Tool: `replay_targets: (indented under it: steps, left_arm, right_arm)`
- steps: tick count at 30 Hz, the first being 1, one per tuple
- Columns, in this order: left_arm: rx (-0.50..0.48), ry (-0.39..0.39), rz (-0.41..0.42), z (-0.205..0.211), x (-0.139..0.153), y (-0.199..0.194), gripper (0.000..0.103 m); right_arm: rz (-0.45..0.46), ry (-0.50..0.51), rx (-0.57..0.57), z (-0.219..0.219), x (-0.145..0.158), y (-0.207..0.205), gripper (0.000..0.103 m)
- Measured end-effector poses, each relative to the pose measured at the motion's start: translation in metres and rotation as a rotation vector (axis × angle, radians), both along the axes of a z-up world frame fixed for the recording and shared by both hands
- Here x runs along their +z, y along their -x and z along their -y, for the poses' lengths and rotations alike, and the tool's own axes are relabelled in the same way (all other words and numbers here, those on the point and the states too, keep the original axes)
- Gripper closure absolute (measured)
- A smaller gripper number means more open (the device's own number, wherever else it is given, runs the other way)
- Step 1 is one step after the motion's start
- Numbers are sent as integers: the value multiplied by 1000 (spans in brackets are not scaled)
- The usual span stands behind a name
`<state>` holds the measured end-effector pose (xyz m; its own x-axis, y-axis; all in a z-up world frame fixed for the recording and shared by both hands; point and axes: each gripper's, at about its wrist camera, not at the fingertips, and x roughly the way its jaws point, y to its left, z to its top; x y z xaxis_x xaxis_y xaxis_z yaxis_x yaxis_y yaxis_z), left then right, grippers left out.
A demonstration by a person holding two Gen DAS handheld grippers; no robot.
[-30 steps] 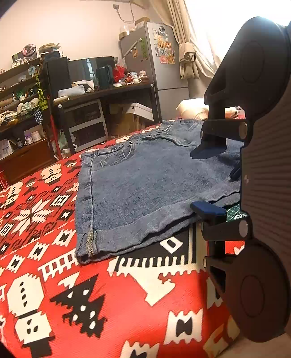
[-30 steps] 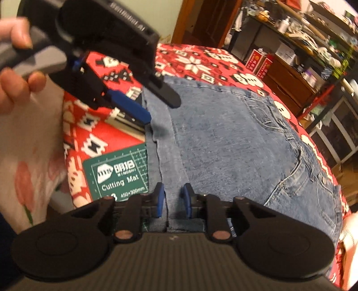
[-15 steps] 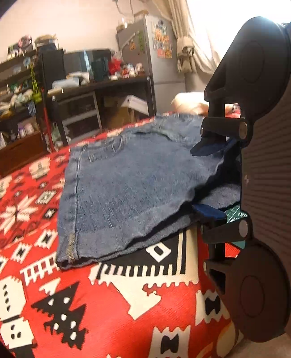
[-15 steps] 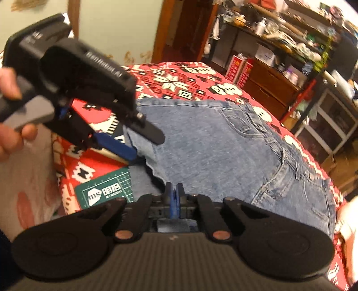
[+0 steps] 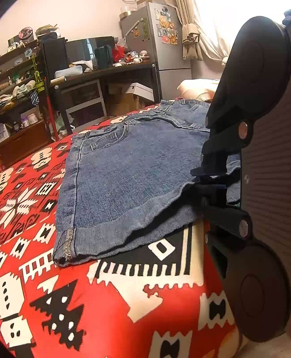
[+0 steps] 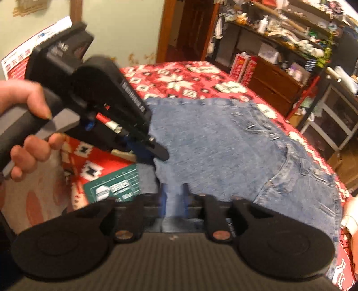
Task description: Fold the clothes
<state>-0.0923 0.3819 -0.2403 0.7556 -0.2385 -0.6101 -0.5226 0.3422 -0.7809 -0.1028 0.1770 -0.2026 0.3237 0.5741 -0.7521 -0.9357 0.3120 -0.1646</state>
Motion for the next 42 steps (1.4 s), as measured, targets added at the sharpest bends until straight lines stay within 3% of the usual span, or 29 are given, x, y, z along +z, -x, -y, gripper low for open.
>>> replay_targets:
  steps: [4, 6, 7, 14, 18, 23, 26, 29, 34, 42]
  left_arm:
    - [-12, -21, -9, 1, 3, -1, 98]
    - [-24, -36, -14, 1, 3, -2, 99]
    - [-24, -42, -15, 1, 4, -1, 100]
    - [-38, -86, 0, 0, 14, 12, 100]
    - [-10, -17, -19, -2, -7, 14, 100]
    - [-47, -66, -12, -1, -2, 10, 100]
    - [-50, -104, -12, -4, 4, 13, 95]
    - [-37, -145, -12, -12, 12, 19, 84]
    - [-15, -199, -15, -27, 24, 29, 74]
    - [62, -239, -60, -51, 19, 36, 69]
  right_arm:
    - [27, 48, 23, -12, -12, 3, 75]
    - [44, 78, 15, -16, -19, 1, 88]
    - [52, 93, 11, -17, -23, 1, 101]
    - [69, 64, 46, -15, -5, 12, 101]
    - [21, 76, 30, -17, -15, 12, 101]
    - [-14, 84, 9, -19, -26, 8, 98]
    - [-45, 80, 8, -17, -24, 5, 92]
    - [-86, 73, 5, -14, -22, 2, 89]
    - [-211, 38, -3, -2, -11, -5, 85]
    - [-273, -5, -17, 4, -5, -9, 85]
